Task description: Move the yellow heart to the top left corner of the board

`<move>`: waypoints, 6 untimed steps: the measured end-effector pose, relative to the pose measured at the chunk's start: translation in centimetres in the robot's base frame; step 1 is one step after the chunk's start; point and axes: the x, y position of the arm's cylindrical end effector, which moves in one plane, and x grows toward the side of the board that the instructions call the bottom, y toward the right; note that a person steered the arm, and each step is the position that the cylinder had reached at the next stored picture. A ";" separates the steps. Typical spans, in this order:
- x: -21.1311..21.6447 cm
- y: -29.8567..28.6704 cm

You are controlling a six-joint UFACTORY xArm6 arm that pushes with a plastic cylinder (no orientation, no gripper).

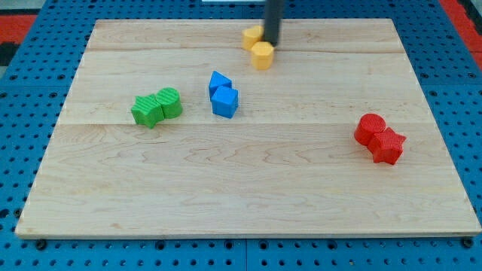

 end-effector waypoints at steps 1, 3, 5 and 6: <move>-0.8 -7.6; -5.6 -7.5; -6.1 -26.8; -6.5 -18.4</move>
